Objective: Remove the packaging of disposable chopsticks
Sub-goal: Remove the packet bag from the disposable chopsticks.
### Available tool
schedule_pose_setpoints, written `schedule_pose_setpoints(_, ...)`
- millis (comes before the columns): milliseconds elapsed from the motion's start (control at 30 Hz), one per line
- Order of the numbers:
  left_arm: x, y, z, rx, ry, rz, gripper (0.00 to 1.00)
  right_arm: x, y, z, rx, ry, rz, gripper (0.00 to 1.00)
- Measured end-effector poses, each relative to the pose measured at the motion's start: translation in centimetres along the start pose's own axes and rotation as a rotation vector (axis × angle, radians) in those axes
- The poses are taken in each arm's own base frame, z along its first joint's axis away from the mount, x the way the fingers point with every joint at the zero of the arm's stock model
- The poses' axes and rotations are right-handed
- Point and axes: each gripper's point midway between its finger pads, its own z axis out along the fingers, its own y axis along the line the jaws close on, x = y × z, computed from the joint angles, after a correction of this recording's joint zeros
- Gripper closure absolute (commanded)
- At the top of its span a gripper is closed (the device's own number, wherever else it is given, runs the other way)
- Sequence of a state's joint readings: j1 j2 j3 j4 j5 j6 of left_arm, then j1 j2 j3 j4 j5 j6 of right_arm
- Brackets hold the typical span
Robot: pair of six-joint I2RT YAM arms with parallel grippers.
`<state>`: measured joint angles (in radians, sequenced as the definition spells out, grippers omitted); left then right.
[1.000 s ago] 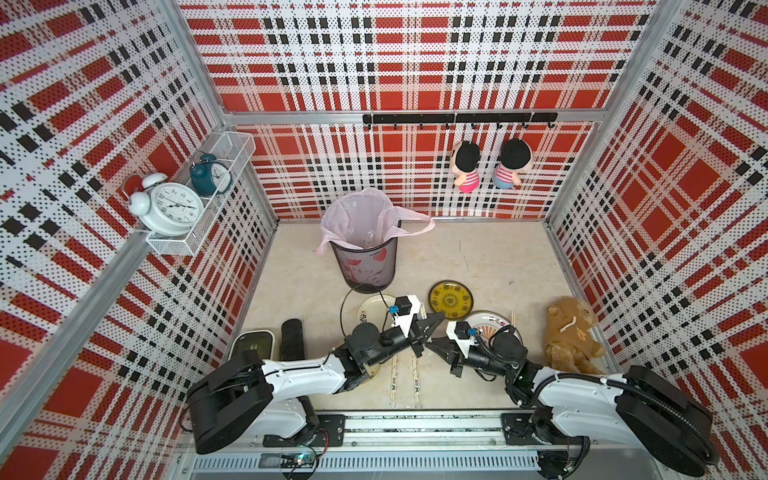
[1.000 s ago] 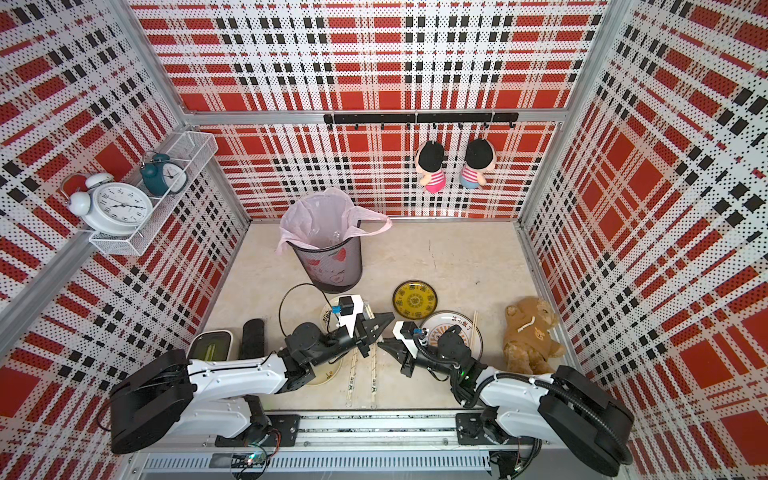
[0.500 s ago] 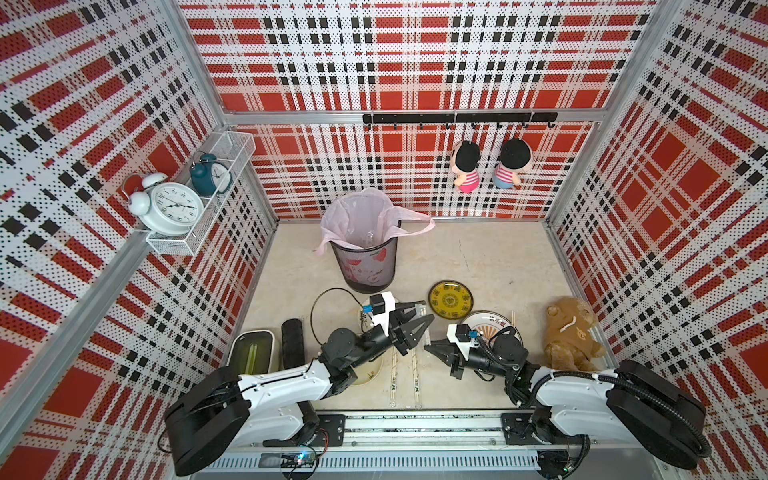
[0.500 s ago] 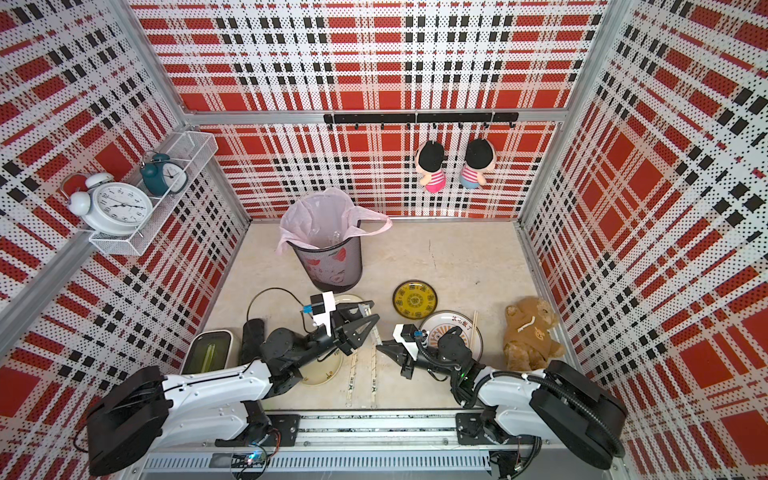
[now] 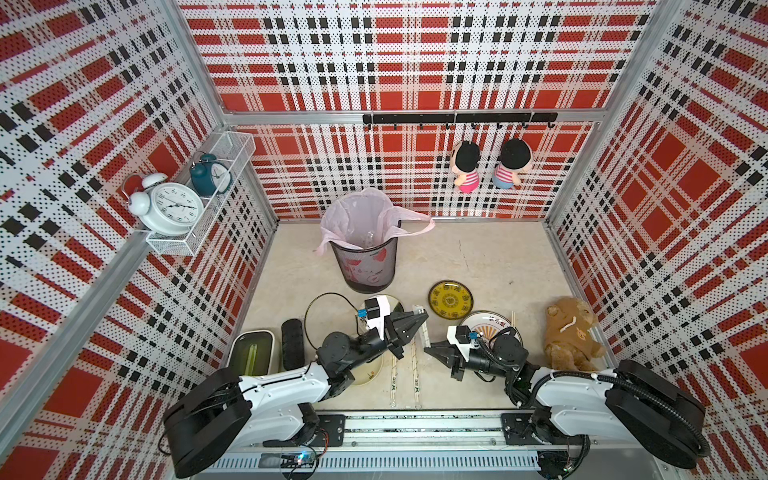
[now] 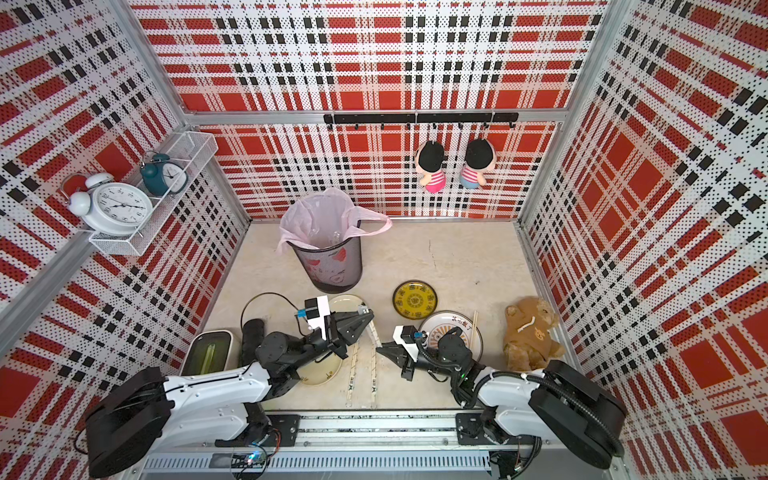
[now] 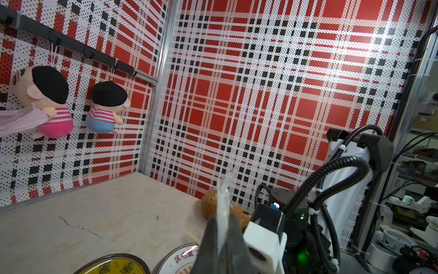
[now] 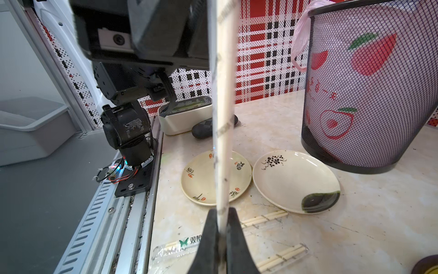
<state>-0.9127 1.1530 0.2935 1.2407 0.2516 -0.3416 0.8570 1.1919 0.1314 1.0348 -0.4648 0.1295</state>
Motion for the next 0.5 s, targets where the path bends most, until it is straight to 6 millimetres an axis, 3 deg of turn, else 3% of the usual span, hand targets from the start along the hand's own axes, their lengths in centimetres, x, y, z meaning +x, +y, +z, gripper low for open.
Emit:
schedule_pose_setpoints(333,0.5,-0.3,-0.3,0.016,-0.015,0.000,0.97,0.2,0.4,-0.2,-0.014,0.019,0.009,1.00)
schedule_pose_setpoints(500,1.3,0.1,0.0,0.010,-0.019,-0.008,0.90,0.6,0.3,-0.4,-0.009,0.042,0.020,1.00)
